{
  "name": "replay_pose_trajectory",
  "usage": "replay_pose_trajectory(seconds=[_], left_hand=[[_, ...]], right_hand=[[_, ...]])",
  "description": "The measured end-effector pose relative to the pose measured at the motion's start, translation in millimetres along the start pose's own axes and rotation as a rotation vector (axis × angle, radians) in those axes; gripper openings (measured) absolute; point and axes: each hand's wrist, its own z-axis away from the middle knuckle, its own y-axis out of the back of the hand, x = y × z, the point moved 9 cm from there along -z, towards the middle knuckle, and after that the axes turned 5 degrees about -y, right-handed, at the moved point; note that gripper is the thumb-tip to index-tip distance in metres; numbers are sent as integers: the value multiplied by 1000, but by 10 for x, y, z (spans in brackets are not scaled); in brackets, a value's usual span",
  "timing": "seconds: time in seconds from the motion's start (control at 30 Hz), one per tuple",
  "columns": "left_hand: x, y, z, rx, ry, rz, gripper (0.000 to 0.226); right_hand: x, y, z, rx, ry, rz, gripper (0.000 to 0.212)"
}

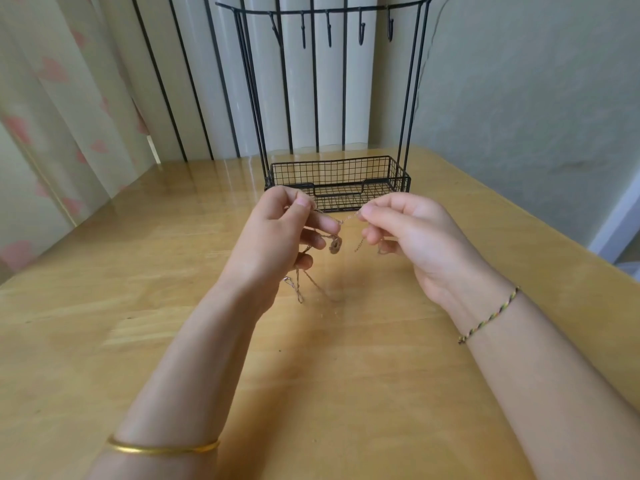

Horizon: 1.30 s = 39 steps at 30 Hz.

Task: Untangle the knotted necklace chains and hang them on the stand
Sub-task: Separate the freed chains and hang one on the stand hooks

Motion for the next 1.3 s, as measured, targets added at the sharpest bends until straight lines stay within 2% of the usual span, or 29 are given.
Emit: replay_pose_trajectory(seconds=[0.2,0.43,0.57,0.67,0.73,0.8,0.87,0.97,1.07,1.13,1.2,1.3], left_hand=[[9,14,-28,28,-46,-36,17],[36,112,-54,108,-86,-51,16],[137,252,-88,149,-176,-244,7],[188,348,-92,179,-240,-428,29],[226,430,-62,255,-270,-607,33],[233,579,-44,361,-272,-708,27],[197,767,-41,451,-245,-658,19],[60,1029,-43,545,-107,-475,12],[-265,1113,-61,535,142,38,13],[-367,1078,-50,529,207,326,16],[-377,1079,-39,541,196,370,19],[-303,1087,-12,571,145,223,23]], right_hand=[[51,47,-40,45,-21,-97,14],[34,178,-43,167,23,29,10],[84,246,-63,199,-6,10,9],[95,292,-75,228,-1,13,10],[22,327,-74,268,71,163,11],[-81,357,-46,322,160,418,11],[-148,366,-15,350,198,681,12],[-131,297,-7,269,169,925,16],[-58,230,-6,184,108,1027,19],[-27,226,-6,167,80,1076,18],[4,243,-5,152,45,1125,22],[53,279,-12,132,-9,1128,30]])
